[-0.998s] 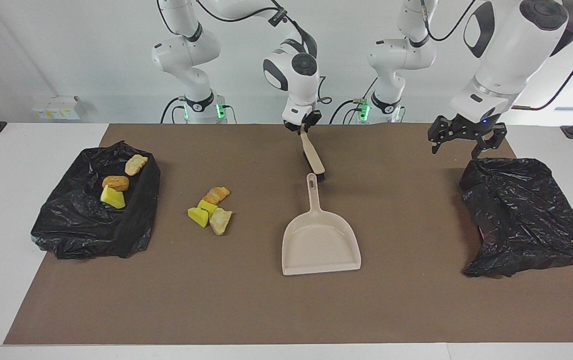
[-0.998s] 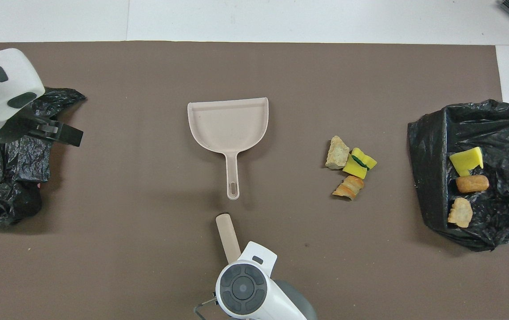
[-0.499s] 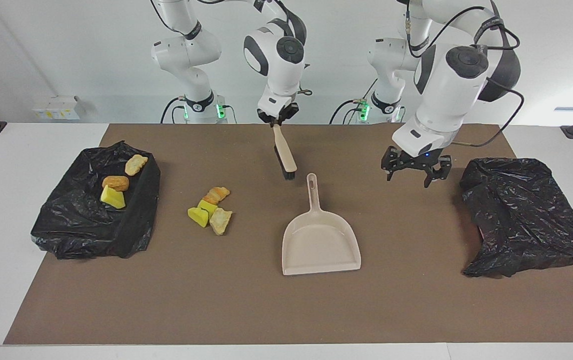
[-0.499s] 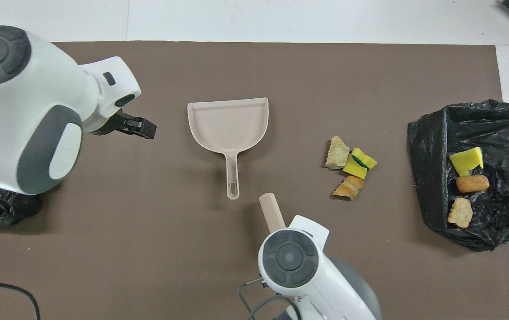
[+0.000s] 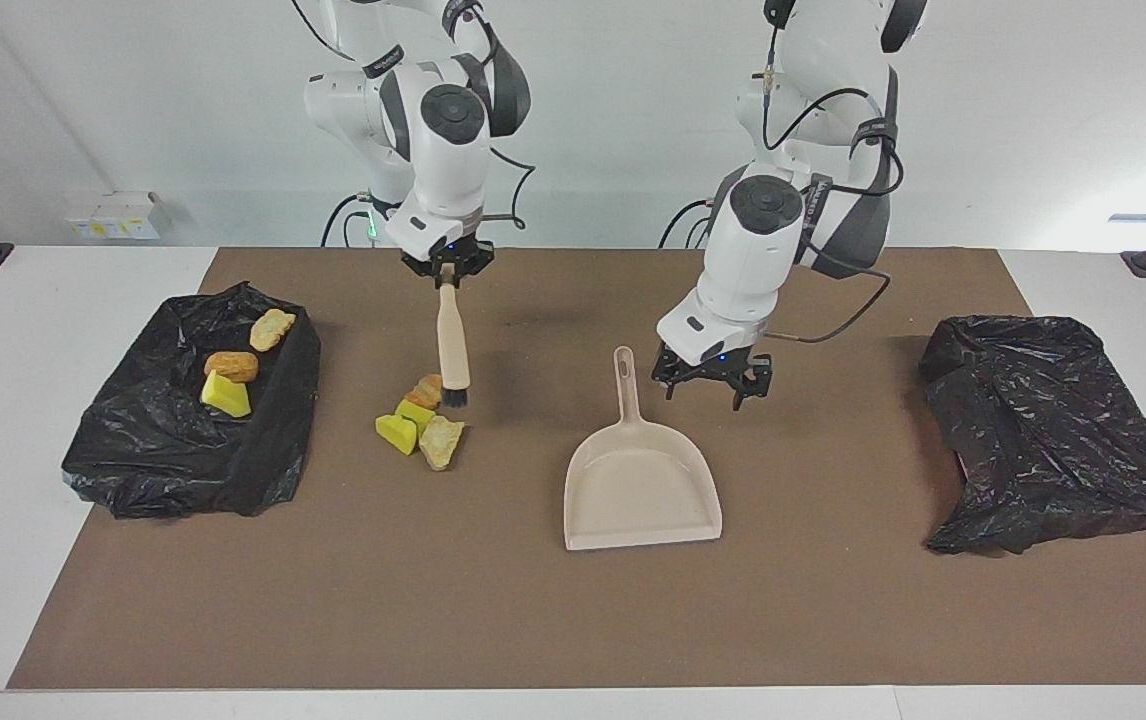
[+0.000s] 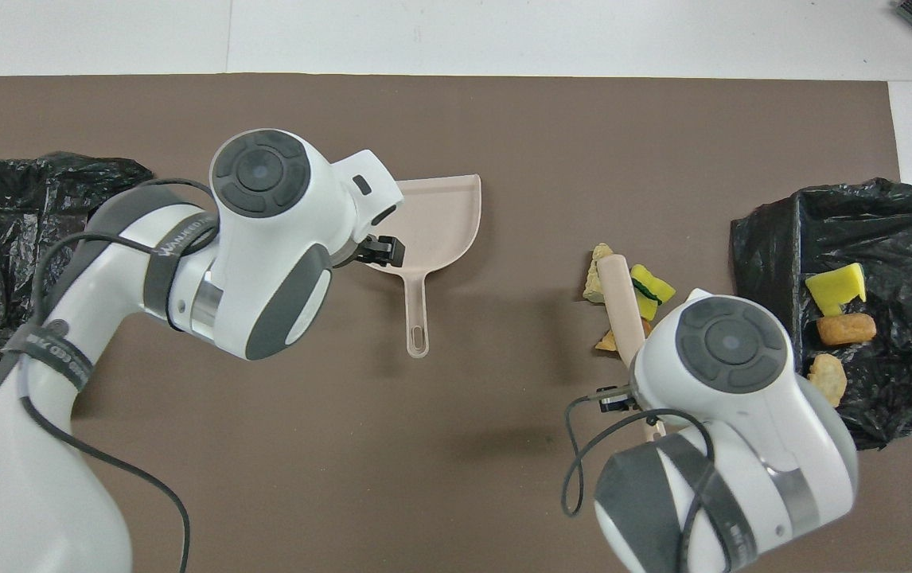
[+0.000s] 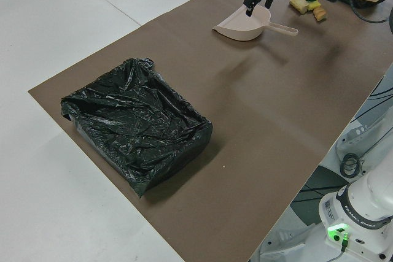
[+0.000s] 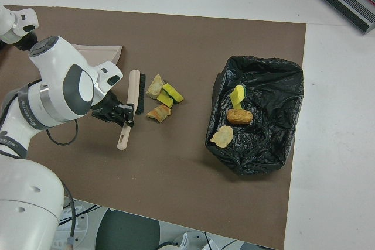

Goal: Sweep and dump trash in bin
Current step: 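Grasp the dustpan with the left gripper while the right gripper lifts the brush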

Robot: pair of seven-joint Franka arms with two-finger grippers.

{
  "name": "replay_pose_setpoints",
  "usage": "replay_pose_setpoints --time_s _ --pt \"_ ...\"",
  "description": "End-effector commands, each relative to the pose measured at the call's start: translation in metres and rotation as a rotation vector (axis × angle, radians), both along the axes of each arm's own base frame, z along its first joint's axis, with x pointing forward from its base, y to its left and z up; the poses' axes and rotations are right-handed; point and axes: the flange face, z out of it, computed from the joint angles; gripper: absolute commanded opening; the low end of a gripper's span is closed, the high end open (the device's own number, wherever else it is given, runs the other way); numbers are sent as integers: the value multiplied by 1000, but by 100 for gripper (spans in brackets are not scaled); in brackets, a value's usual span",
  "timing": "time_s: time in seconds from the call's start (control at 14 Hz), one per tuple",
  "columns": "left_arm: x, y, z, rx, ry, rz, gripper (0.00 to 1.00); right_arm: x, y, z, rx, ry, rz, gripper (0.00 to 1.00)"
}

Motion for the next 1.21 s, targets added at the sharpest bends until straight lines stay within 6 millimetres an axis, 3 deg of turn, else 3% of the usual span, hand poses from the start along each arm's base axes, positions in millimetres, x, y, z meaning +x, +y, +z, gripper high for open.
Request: replay_pose_setpoints --time_s 0.0,0.21,0.5,0.57,0.71,0.78,1.07,1.14 --pt "-25 -29 -31 -4 -3 58 100 31 -42 -15 -11 -48 54 0" --pt "-57 -68 -66 8 30 130 100 50 -81 -43 -54 -22 93 0" --pt "-58 -66 -66 16 40 149 100 51 -104 -70 -86 82 160 0" --pt "-58 -66 -65 17 40 147 89 50 -103 -70 -85 88 163 0" --pt "-62 -64 -68 23 48 144 23 47 -94 -85 -48 130 149 0" --pt "-63 -64 -68 24 47 144 0 46 -89 -95 1 153 112 0" --pt "-47 -41 -52 18 40 166 0 34 -45 -95 86 184 67 0" --pt "-44 -34 -41 15 33 174 0 28 -22 -93 124 189 57 0"
